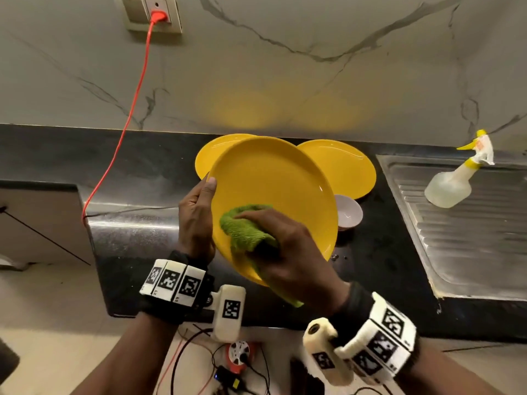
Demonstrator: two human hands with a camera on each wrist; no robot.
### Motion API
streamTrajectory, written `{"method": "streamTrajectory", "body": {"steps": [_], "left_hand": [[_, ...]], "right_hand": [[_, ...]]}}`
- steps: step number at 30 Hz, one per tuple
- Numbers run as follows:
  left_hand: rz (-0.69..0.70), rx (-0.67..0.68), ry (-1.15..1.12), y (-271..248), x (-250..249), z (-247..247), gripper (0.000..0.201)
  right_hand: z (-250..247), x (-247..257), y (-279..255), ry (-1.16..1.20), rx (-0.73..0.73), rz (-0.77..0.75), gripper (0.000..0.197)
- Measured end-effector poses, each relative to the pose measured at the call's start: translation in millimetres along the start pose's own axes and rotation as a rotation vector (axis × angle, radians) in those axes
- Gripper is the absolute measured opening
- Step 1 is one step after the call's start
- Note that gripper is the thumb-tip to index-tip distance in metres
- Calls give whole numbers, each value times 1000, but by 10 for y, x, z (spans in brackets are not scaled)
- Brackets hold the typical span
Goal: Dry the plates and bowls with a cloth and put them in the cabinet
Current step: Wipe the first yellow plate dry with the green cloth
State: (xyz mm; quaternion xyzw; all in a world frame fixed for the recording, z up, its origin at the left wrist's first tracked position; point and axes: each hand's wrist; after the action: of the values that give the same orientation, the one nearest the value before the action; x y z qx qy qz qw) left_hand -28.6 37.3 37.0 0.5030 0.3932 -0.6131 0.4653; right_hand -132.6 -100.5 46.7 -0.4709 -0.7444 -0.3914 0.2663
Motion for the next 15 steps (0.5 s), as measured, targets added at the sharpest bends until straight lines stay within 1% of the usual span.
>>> {"method": "streamTrajectory", "body": {"steps": [2, 4, 7, 12, 15], "left_hand": [[8, 19, 8, -15, -21, 29, 38], [6, 43, -12, -37, -45, 55, 39], [-17, 79, -36, -74, -45, 78, 39], [-24, 52, -90, -138, -5, 63, 39], [1, 106, -71, -191, -10, 86, 47]], "right_hand": [[129, -21, 48, 19, 39, 12, 38], [222, -54, 84, 32, 31, 37, 36], [302, -106, 116, 6, -27, 43, 29], [379, -133, 126, 49, -71, 65, 25], [372, -73, 229, 60, -168, 42, 18]]}}
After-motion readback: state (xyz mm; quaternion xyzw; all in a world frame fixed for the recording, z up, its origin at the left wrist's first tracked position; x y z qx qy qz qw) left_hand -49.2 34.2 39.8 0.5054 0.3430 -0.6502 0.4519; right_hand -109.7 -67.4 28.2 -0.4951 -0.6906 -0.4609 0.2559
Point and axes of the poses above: each hand's wrist, its own y-axis towards the middle knuckle, its own z-axis out of the palm, x = y × z, and after that the axes turned 10 degrees about x, right-handed
